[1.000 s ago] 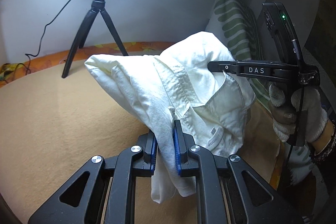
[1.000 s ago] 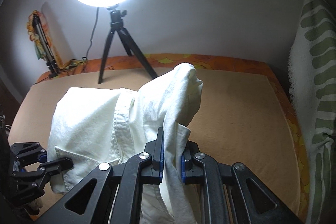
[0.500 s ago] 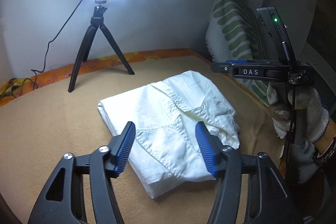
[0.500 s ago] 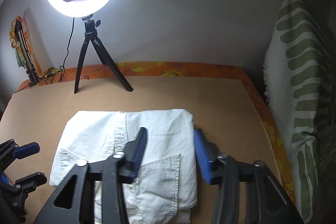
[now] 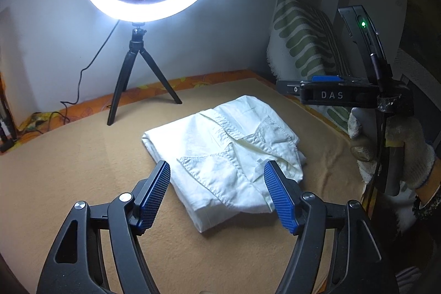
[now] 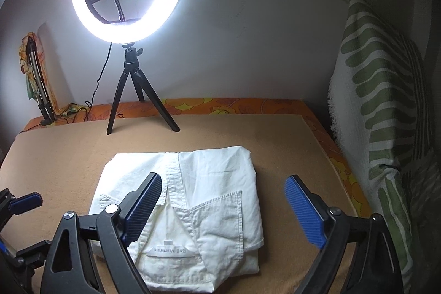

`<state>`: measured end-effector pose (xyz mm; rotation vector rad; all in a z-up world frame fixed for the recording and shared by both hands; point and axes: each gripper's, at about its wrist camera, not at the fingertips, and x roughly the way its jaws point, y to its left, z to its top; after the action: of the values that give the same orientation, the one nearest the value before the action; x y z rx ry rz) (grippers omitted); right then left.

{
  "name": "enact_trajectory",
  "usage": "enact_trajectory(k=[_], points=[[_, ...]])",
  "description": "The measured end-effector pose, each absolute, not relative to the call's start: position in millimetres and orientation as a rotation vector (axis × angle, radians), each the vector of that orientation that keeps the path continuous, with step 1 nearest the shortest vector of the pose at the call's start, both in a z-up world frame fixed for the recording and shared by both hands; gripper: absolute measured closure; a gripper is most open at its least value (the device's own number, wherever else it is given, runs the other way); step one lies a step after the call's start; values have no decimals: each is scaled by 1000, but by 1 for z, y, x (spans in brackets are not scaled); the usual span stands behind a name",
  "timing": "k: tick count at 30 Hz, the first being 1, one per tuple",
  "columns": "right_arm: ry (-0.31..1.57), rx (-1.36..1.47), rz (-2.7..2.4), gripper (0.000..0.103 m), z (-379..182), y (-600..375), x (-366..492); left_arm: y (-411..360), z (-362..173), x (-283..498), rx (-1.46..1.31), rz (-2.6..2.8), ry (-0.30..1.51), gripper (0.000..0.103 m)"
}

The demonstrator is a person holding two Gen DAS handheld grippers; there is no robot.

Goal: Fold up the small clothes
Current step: 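Open both grippers and withdraw them from the folded shirt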

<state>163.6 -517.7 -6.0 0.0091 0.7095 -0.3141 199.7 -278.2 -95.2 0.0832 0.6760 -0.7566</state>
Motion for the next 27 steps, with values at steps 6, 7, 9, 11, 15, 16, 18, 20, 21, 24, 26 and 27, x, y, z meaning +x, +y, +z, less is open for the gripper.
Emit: enact_trajectory(k=[6, 7, 9, 11, 15, 16, 18, 20, 21, 24, 26, 27], points=[[672, 24, -302, 0, -1, -494, 134, -262, -82, 174, 80, -762, 633, 32], [670, 34, -302, 0, -1, -491, 130, -259, -81, 171, 75, -764, 634, 32], [661, 44, -307, 0, -2, -484, 122, -254, -79, 166, 62, -759, 642, 31], [655, 51, -312, 0, -5, -479, 115, -247, -78, 161, 42, -737, 652, 24], [639, 57, -325, 0, -10, -469, 103, -235, -78, 152, 26, -715, 639, 22], [635, 56, -327, 0, -11, -467, 101, -233, -78, 150, 30, -714, 634, 22], [628, 54, -331, 0, -14, -464, 98, -229, -77, 146, 38, -711, 627, 22], [625, 57, -335, 0, -18, -462, 96, -227, -77, 141, 50, -706, 620, 22], [624, 68, -335, 0, -21, -461, 96, -226, -77, 140, 54, -705, 619, 22], [628, 83, -339, 0, -28, -461, 95, -225, -78, 136, 70, -690, 607, 20], [631, 86, -340, 0, -31, -460, 94, -226, -79, 135, 89, -673, 607, 15], [632, 89, -340, 0, -32, -461, 94, -227, -80, 135, 105, -659, 609, 10]])
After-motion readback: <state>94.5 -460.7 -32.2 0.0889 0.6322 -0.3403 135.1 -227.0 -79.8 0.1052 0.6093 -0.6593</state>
